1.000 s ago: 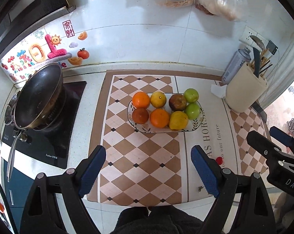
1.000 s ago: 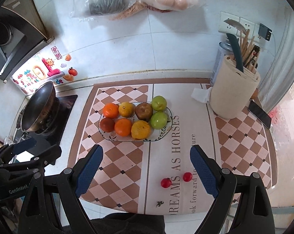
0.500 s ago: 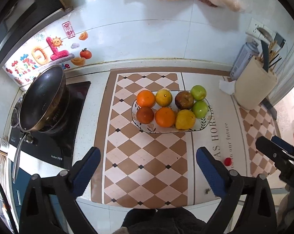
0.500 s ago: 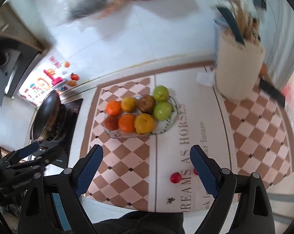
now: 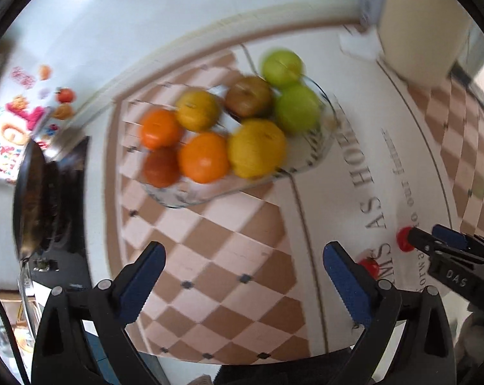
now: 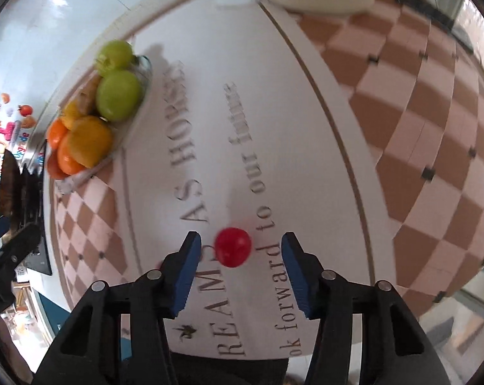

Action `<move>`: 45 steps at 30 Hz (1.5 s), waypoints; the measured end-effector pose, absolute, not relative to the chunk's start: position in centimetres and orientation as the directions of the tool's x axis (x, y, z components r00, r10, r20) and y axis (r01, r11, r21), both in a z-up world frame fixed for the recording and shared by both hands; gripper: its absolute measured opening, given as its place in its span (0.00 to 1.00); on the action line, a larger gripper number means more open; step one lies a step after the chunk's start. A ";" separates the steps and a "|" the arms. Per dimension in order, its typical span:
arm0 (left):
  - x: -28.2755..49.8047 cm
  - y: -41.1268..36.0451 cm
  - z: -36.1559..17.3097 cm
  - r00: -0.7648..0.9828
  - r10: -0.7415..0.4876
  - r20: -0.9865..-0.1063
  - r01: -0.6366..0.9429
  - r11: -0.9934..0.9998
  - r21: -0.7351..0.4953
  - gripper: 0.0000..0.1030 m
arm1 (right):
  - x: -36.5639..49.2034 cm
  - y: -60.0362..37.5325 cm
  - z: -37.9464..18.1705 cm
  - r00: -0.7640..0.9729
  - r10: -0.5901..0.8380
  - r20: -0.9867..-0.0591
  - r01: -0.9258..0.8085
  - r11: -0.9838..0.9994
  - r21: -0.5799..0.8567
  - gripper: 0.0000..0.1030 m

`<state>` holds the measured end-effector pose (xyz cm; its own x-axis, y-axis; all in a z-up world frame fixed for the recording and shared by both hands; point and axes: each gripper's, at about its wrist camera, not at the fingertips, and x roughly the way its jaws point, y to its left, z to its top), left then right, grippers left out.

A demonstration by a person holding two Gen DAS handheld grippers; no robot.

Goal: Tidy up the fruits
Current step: 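Grasp a cherry tomato with the right tool while the left tool grasps the other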

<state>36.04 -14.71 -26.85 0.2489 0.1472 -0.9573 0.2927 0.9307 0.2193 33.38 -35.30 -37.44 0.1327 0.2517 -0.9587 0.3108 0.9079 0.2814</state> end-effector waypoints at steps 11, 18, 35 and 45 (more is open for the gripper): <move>35.4 -18.6 -30.5 0.168 0.139 -0.976 0.375 0.907 0.194 0.98 | 33.4 -33.8 -38.2 0.153 0.283 -0.947 0.228 0.922 0.313 0.33; 34.5 -19.7 -32.0 0.115 0.097 -0.989 0.400 0.906 0.135 0.98 | 32.4 -36.2 -37.1 0.180 0.282 -0.942 0.277 0.905 0.324 0.27; 31.5 -25.0 -36.4 -0.061 -0.022 -0.998 0.522 0.852 -0.051 0.43 | 29.6 -42.1 -37.2 0.230 0.366 -0.902 0.450 0.782 0.432 0.28; 32.5 -22.7 -35.9 -0.036 -0.015 -0.999 0.497 0.867 -0.031 0.27 | 30.4 -39.7 -37.4 0.200 0.384 -0.901 0.377 0.819 0.433 0.37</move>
